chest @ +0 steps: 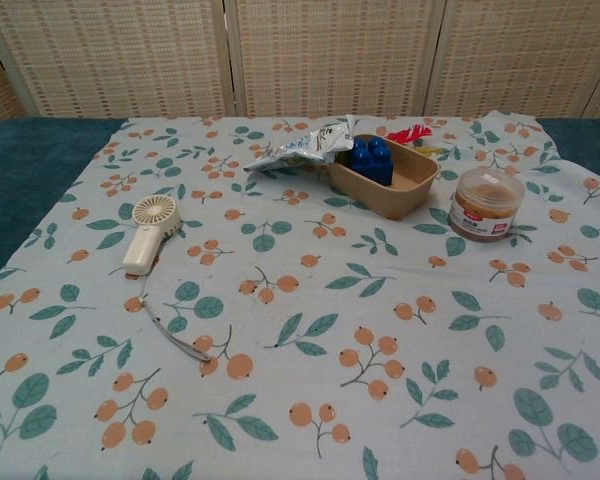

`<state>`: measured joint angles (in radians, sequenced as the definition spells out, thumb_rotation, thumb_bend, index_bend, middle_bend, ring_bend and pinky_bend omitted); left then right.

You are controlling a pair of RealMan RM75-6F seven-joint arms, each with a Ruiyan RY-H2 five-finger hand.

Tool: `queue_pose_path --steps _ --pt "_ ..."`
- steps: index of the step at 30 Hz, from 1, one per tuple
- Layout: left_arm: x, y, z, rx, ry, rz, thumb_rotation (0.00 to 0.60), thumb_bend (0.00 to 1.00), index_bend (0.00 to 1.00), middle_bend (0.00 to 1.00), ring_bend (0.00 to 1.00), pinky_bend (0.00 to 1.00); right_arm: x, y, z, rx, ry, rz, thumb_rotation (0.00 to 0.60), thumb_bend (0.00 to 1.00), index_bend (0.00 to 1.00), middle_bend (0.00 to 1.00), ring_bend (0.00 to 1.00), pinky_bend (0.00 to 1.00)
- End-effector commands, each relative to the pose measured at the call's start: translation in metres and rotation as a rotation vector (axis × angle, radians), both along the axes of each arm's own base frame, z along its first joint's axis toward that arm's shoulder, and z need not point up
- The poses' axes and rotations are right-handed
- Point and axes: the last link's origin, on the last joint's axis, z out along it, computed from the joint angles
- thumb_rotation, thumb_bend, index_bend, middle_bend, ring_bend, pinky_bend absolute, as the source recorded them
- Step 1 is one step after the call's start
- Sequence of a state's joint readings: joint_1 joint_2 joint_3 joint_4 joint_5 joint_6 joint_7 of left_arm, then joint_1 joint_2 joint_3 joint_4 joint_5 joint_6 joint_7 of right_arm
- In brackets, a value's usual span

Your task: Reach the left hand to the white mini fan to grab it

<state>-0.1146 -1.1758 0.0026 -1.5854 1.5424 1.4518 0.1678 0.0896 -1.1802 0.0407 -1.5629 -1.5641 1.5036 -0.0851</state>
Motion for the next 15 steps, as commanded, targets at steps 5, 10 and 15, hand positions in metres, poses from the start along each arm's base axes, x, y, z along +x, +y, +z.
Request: queue_pose_path --steps 5,10,15 --pt "0.016 0.009 -0.017 -0.010 -0.050 -0.075 0.600 0.42 0.00 0.04 0.03 0.27 0.002 0.001 -0.001 0.002 -0.010 0.011 0.600 0.18 0.00 0.00 0.00 0.00" --pt "0.048 0.038 -0.056 -0.044 -0.123 -0.207 0.600 0.64 0.00 0.51 0.50 0.81 0.003 0.000 -0.001 -0.003 -0.013 0.027 0.600 0.18 0.00 0.00 0.00 0.00" --pt "0.063 0.075 -0.089 -0.163 -0.116 -0.206 0.600 0.84 0.00 0.76 0.72 1.00 0.003 -0.002 0.000 -0.013 -0.013 0.033 0.600 0.18 0.00 0.00 0.00 0.00"
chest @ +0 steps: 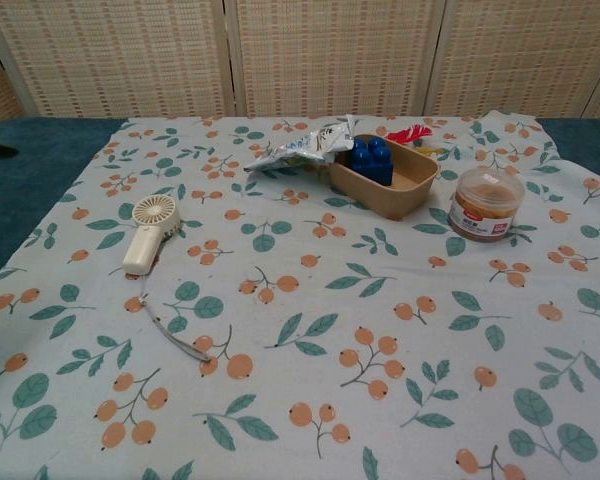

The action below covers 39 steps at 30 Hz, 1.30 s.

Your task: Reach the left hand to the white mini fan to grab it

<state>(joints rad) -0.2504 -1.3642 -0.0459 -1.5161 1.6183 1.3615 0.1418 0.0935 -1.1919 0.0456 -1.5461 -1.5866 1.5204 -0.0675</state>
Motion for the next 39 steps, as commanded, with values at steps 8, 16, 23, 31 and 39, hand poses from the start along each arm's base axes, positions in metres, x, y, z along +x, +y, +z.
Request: queue_pose_path --steps 8,16,23,31,39 --pt "0.023 0.059 -0.059 -0.098 0.073 -0.037 0.600 0.98 0.00 0.92 0.85 1.00 -0.003 -0.001 0.010 -0.033 -0.006 -0.010 0.600 0.18 0.00 0.00 0.00 0.00" --pt "0.021 0.072 -0.082 -0.137 0.110 -0.034 0.600 1.00 0.00 0.96 0.88 1.00 -0.002 0.000 0.011 -0.044 -0.001 -0.014 0.600 0.18 0.00 0.00 0.00 0.00" --pt "0.015 0.078 -0.093 -0.146 0.158 -0.030 0.600 1.00 0.00 0.97 0.89 1.00 -0.002 0.000 0.011 -0.044 0.001 -0.013 0.600 0.18 0.00 0.00 0.00 0.00" --pt "0.004 0.081 -0.099 -0.143 0.205 -0.016 0.600 1.00 0.00 0.97 0.89 1.00 -0.001 0.001 0.015 -0.055 -0.005 -0.013 0.600 0.18 0.00 0.00 0.00 0.00" --pt "0.002 0.083 -0.104 -0.151 0.219 -0.014 0.600 1.00 0.00 0.97 0.89 1.00 -0.001 0.003 0.016 -0.053 -0.004 -0.020 0.600 0.18 0.00 0.00 0.00 0.00"
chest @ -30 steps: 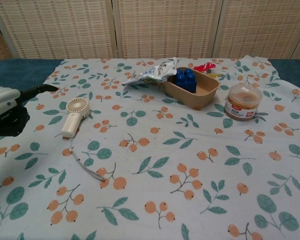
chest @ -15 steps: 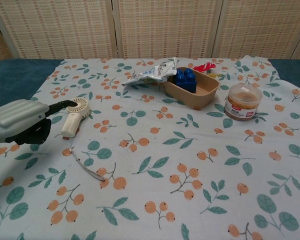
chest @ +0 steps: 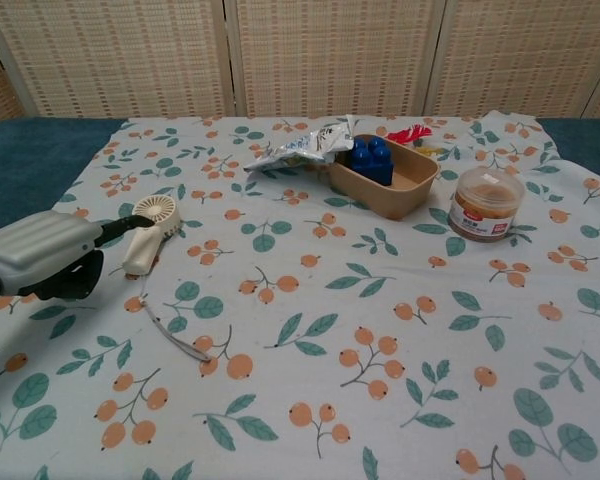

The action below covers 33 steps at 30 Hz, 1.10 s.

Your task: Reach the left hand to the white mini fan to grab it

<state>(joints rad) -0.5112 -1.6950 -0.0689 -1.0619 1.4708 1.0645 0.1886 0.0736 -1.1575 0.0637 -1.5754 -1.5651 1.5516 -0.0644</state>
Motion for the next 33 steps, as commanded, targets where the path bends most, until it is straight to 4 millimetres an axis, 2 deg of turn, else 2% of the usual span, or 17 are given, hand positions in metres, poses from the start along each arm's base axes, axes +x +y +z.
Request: queue_pose_path --steps 1,14,33 --pt "-0.001 0.001 -0.002 -0.001 0.006 0.001 0.600 1.00 0.00 0.97 0.89 1.00 0.000 0.000 0.000 0.000 0.000 -0.002 0.600 0.18 0.00 0.00 0.00 0.00" --pt "-0.005 0.007 0.001 0.009 0.020 0.016 0.600 1.00 0.00 0.97 0.89 1.00 0.000 0.001 0.000 0.004 0.007 -0.011 0.600 0.18 0.00 0.00 0.00 0.00" --pt "-0.013 0.005 -0.002 -0.024 0.059 0.031 0.600 1.00 0.00 0.97 0.89 1.00 0.000 0.001 0.000 0.002 0.009 -0.017 0.600 0.18 0.00 0.00 0.00 0.00"
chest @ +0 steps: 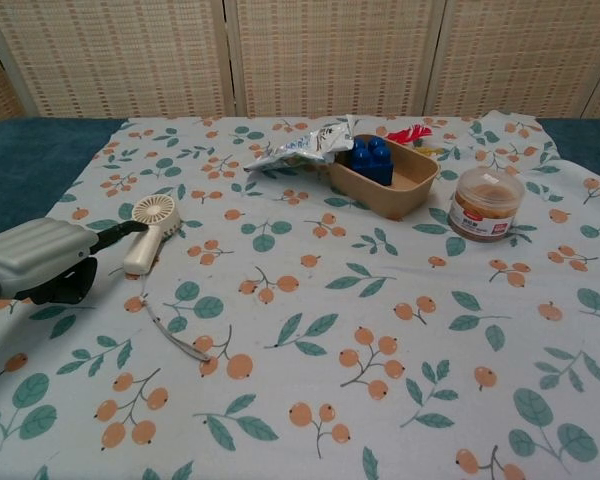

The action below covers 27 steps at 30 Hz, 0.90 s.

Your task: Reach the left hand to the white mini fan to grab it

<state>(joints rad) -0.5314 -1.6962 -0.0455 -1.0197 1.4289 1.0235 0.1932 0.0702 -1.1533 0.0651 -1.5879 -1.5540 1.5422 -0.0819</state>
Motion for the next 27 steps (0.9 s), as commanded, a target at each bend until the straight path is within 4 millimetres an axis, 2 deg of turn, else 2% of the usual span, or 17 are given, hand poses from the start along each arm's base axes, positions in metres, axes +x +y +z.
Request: queue_pose_path --steps 1,9,14,16,18,20,21,22,24,25,26,27 --pt "-0.001 0.000 -0.001 -0.004 0.007 -0.001 0.600 1.00 0.00 0.98 0.89 1.00 0.000 0.000 0.000 0.000 0.000 0.000 0.600 0.18 0.00 0.00 0.00 0.00" --pt "-0.003 0.001 -0.002 -0.030 0.041 0.017 0.600 1.00 0.00 0.98 0.89 1.00 0.000 0.000 -0.001 0.004 0.003 0.000 0.600 0.18 0.00 0.00 0.00 0.00" --pt "0.008 0.002 0.011 0.045 -0.008 -0.027 0.600 1.00 0.00 0.96 0.88 1.00 0.000 0.001 -0.001 0.003 0.003 -0.002 0.600 0.18 0.00 0.00 0.00 0.00" --pt "0.020 -0.002 0.026 0.115 -0.069 -0.091 0.600 0.95 0.00 0.92 0.86 1.00 0.000 0.001 0.000 0.001 0.003 0.000 0.600 0.18 0.00 0.00 0.00 0.00" --pt "0.030 -0.012 0.044 0.176 -0.157 -0.151 0.600 0.83 0.00 0.84 0.82 1.00 0.001 0.003 0.000 0.003 0.002 0.004 0.600 0.18 0.00 0.00 0.00 0.00" --pt "0.036 -0.024 0.061 0.210 -0.237 -0.173 0.600 0.69 0.00 0.71 0.70 0.99 0.002 0.004 -0.001 0.008 0.002 0.006 0.600 0.18 0.00 0.00 0.00 0.00" --pt "0.036 -0.032 0.070 0.214 -0.268 -0.170 0.600 0.64 0.00 0.64 0.63 0.96 0.002 0.005 -0.001 0.013 0.002 0.003 0.600 0.18 0.00 0.00 0.00 0.00" --pt "0.034 -0.045 0.082 0.205 -0.299 -0.147 0.600 0.59 0.00 0.54 0.53 0.87 0.001 0.005 -0.002 0.020 0.003 -0.006 0.600 0.18 0.00 0.00 0.00 0.00" --pt "0.026 -0.069 0.104 0.188 -0.323 -0.086 0.600 0.50 0.00 0.32 0.28 0.53 0.000 0.007 -0.003 0.035 0.010 -0.027 0.600 0.18 0.00 0.00 0.00 0.00" --pt "0.019 -0.086 0.118 0.185 -0.332 -0.039 0.600 0.48 0.00 0.25 0.19 0.41 -0.001 0.007 -0.004 0.046 0.016 -0.037 0.600 0.18 0.00 0.00 0.00 0.00" --pt "0.013 -0.099 0.130 0.195 -0.337 -0.011 0.600 0.45 0.00 0.14 0.07 0.25 -0.001 0.008 -0.005 0.055 0.021 -0.044 0.600 0.18 0.00 0.00 0.00 0.00" --pt "0.006 -0.112 0.140 0.215 -0.345 0.015 0.600 0.43 0.00 0.08 0.02 0.18 -0.001 0.009 -0.006 0.064 0.025 -0.051 0.600 0.18 0.00 0.00 0.00 0.00"
